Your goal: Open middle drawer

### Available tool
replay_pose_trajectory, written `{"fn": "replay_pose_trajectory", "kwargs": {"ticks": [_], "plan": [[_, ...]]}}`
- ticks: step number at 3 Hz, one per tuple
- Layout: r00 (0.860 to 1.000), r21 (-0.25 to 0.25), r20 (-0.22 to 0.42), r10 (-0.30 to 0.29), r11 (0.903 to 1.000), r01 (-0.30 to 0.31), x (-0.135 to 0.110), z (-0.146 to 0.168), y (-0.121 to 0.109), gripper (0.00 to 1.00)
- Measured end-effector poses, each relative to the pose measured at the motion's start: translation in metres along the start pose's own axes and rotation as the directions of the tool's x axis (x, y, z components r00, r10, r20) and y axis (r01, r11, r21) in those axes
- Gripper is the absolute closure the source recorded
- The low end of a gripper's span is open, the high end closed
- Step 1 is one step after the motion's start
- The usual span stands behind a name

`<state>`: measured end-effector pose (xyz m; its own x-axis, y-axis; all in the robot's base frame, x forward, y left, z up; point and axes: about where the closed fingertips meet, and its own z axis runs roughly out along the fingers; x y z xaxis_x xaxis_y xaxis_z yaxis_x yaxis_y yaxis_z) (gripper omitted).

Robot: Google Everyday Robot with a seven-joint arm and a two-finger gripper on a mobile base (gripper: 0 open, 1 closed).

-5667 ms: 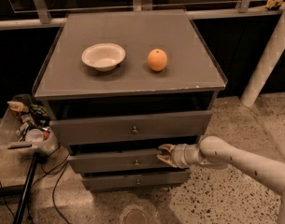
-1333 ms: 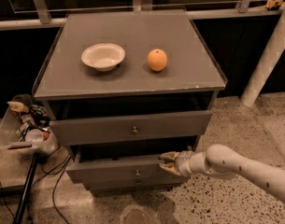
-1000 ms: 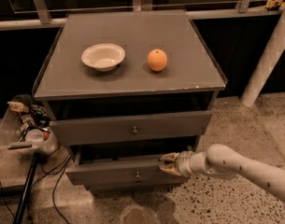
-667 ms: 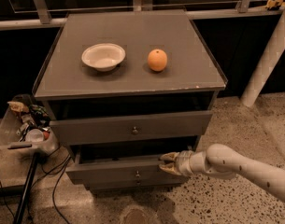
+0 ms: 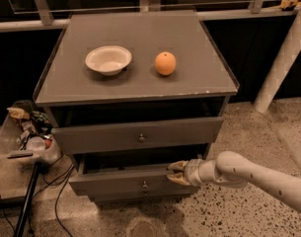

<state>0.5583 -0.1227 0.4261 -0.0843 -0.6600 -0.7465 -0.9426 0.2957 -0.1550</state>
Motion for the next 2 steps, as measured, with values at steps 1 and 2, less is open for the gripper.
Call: {"fn": "replay_pose_trajectory", "kwargs": {"ticks": [1, 2], "plan": [[1.000, 0.000, 0.000, 0.000, 1.0000, 0.000, 0.0000, 0.0000, 0.0000, 0.11], [1.000, 0.000, 0.000, 0.000, 1.0000, 0.000, 0.0000, 0.0001, 0.0000, 0.15]]}}
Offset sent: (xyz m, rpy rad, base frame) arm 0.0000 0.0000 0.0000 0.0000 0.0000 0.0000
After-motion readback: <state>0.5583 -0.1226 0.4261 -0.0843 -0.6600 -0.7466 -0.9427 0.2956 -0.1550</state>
